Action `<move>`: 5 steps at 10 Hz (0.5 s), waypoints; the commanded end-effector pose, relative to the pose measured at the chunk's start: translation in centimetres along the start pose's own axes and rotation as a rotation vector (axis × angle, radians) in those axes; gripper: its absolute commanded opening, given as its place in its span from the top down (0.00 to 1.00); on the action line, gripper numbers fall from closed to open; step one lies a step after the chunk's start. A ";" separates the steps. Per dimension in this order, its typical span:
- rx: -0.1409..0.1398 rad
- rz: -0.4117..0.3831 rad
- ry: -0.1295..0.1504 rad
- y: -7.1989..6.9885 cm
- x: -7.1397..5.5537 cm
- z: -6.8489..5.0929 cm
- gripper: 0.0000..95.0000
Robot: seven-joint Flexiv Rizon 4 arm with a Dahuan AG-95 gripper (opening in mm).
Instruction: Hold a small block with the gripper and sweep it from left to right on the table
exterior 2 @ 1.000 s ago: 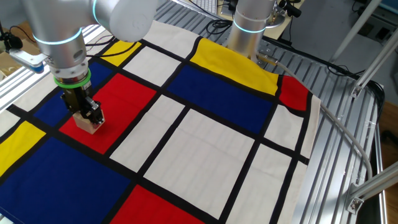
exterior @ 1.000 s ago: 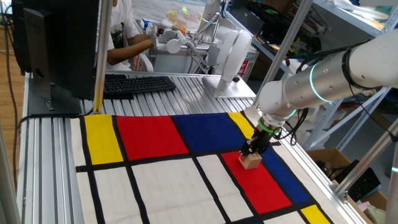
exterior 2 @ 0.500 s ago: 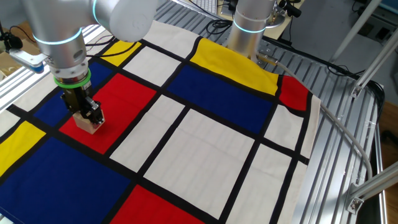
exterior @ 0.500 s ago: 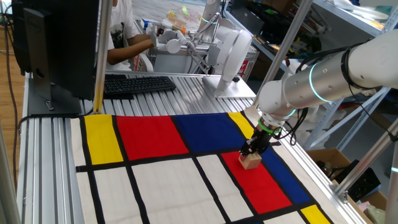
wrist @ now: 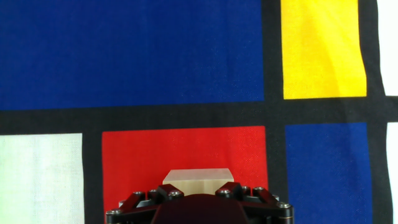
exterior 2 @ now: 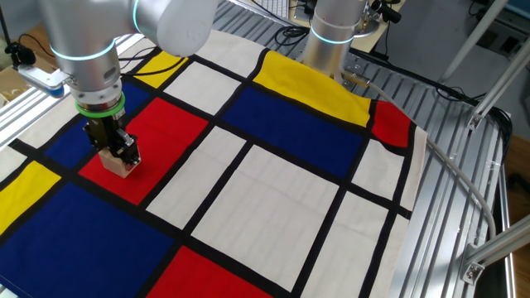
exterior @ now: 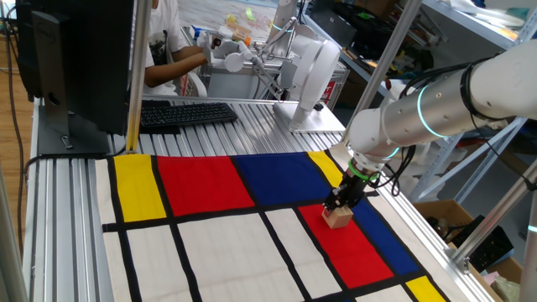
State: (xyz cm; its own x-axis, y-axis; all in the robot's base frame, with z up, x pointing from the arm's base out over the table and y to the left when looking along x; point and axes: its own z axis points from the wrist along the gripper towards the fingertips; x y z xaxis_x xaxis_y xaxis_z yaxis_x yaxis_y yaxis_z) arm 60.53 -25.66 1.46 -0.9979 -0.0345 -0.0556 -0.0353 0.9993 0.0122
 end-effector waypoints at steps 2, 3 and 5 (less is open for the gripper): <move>-0.013 0.003 -0.001 0.1 0.0 0.0 1.00; -0.010 0.004 -0.002 0.2 0.0 0.0 1.00; 0.002 0.007 -0.002 0.6 0.1 0.0 1.00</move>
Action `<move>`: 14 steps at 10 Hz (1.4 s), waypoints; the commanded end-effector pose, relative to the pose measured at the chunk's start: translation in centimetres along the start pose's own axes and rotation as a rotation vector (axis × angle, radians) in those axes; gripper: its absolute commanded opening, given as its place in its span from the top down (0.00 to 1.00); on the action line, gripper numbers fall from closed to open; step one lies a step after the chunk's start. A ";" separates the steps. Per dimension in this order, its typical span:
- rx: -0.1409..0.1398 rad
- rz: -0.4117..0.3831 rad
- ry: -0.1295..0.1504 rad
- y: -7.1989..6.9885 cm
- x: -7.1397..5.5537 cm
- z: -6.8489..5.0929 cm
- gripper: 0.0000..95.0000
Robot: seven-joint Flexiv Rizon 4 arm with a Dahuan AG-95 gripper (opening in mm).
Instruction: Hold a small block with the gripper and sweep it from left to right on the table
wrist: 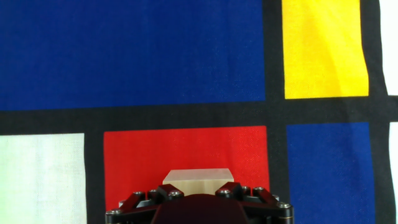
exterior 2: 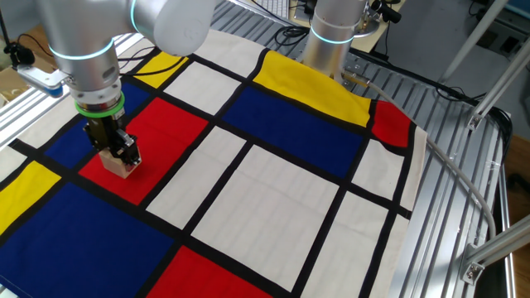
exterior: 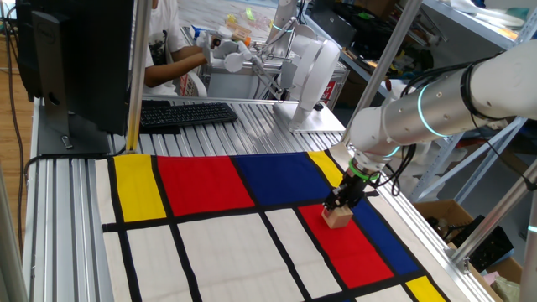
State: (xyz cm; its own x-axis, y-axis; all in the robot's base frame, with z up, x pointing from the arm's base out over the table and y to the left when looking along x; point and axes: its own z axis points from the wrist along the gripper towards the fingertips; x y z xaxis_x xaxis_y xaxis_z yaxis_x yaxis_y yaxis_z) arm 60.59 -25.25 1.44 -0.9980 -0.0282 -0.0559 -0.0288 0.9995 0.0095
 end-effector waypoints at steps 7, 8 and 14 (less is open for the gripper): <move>0.002 0.020 0.003 2.2 0.6 -0.5 1.00; -0.027 0.024 -0.001 2.2 0.7 -0.4 1.00; -0.028 0.032 -0.008 2.3 0.7 -0.2 1.00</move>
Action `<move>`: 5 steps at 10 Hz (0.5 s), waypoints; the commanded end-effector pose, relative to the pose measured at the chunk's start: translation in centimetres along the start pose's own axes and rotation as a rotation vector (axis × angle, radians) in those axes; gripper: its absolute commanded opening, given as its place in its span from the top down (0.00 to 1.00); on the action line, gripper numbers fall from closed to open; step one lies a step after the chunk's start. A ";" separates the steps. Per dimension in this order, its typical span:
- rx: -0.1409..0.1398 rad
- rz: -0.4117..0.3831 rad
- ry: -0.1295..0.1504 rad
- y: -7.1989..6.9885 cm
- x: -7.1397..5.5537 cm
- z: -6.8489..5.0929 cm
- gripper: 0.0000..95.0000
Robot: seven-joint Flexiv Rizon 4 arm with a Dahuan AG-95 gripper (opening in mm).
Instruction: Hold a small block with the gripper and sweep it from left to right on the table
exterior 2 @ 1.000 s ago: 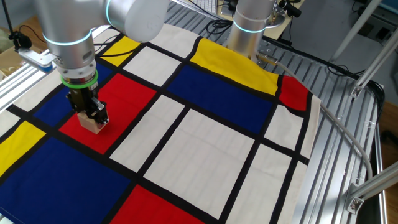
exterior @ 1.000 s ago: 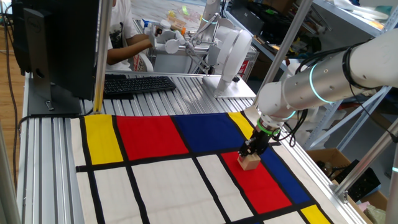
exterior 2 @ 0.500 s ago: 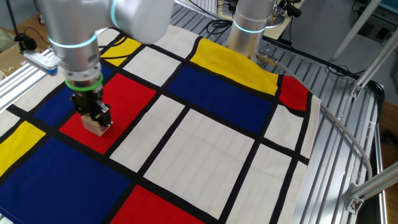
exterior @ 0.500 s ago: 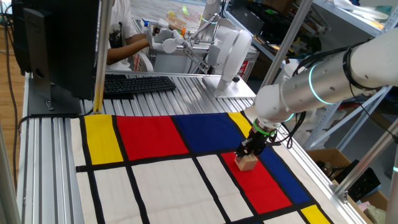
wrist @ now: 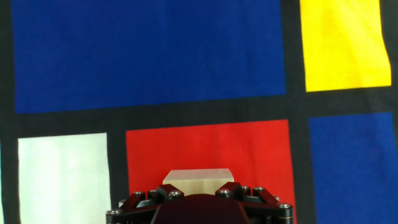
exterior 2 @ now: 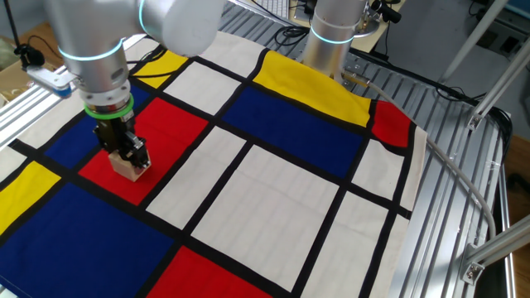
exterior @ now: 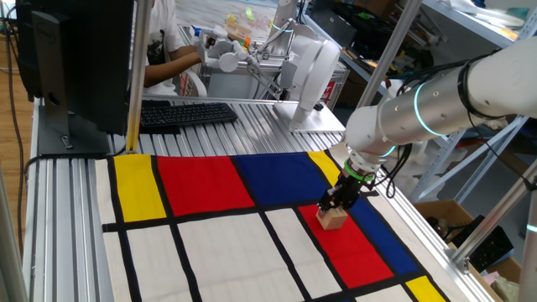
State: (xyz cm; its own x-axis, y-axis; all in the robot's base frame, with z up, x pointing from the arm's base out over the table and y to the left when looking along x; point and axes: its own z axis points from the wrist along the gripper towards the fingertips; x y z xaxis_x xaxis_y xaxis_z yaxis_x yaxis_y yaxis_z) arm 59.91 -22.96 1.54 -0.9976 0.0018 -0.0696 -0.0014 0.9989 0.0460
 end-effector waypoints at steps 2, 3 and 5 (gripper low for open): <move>0.007 0.002 0.007 0.0 0.1 0.2 1.00; 0.007 0.003 0.003 0.0 0.1 0.3 1.00; 0.016 0.006 0.008 0.4 0.2 0.0 1.00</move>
State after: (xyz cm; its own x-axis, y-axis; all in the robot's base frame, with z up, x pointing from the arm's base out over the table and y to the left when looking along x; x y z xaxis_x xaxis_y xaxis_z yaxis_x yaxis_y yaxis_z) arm 59.86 -22.48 1.45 -0.9984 0.0105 -0.0555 0.0088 0.9995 0.0302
